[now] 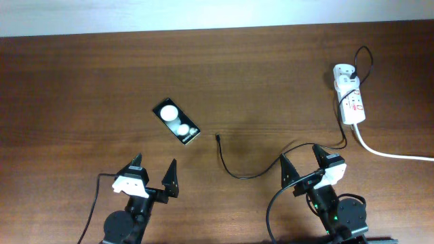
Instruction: Plug charger to phone and switch on socket
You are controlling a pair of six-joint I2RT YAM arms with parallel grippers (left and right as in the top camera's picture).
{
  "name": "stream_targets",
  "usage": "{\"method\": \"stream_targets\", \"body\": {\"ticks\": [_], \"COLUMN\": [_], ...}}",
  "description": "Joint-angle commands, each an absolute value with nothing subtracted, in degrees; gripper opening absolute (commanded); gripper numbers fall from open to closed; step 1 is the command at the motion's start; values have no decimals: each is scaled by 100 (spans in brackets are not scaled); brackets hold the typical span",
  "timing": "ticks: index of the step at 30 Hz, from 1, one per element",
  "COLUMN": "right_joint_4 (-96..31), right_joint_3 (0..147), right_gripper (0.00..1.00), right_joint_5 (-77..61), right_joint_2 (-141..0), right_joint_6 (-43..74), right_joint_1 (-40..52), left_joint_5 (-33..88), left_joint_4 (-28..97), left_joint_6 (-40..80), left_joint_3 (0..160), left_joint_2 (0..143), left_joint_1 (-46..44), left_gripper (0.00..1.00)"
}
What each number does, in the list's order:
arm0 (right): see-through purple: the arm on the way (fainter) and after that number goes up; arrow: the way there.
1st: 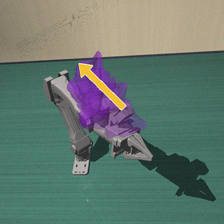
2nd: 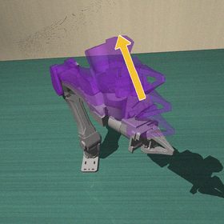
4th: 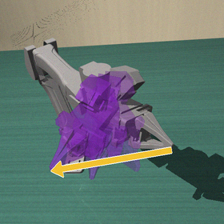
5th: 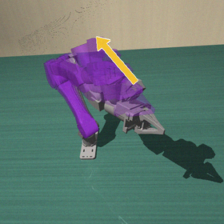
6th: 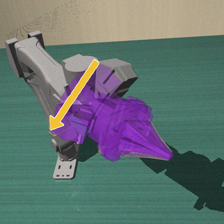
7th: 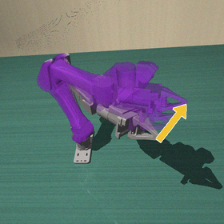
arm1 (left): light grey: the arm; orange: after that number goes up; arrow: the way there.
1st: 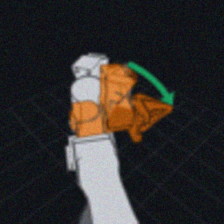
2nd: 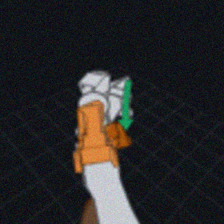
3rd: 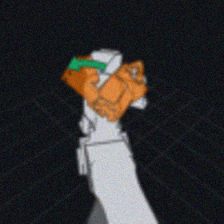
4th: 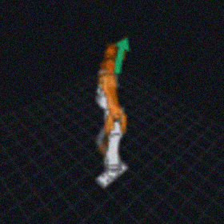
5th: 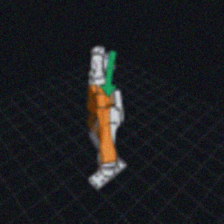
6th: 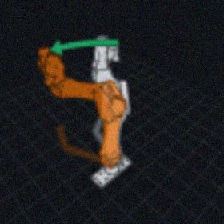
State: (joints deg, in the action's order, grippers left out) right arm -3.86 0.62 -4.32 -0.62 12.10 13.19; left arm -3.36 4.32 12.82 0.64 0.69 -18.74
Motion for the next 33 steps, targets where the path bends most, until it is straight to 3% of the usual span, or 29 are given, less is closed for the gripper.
{"method": "stream_targets", "body": {"ticks": [1, 7, 10, 15, 23, 29, 33], "right_joint_4": [-414, -416, -414, -414, -414, -414, -414], "right_joint_3": [32, 32, 32, 32, 32, 32, 32], "right_gripper": [99, 99, 99, 99, 99, 99, 99], "right_joint_5": [-421, -421, -421, -421, -421, -421, -421], "right_joint_2": [-30, -32, -30, -30, -30, -32, -32], "right_joint_6": [1251, 1251, 1251, 1251, 1251, 1251, 1251], "right_joint_1": [1350, 1350, 1350, 1350, 1350, 1350, 1350], "left_joint_5": [-318, -333, 351, 395, -3, -38, 316], "left_joint_4": [462, 296, 119, 854, 2187, 4042, 4338], "left_joint_6": [1166, 1214, 1212, 1208, 908, 913, 917], "left_joint_3": [54, 54, 91, 845, 3656, 6073, 6643], "left_joint_2": [34, 34, 36, 390, 3470, 6434, 7655], "left_joint_1": [-1844, -1844, -1844, -1844, -1848, -1850, -1848], "left_gripper": [99, 99, 99, 99, 99, 99, 99]}}
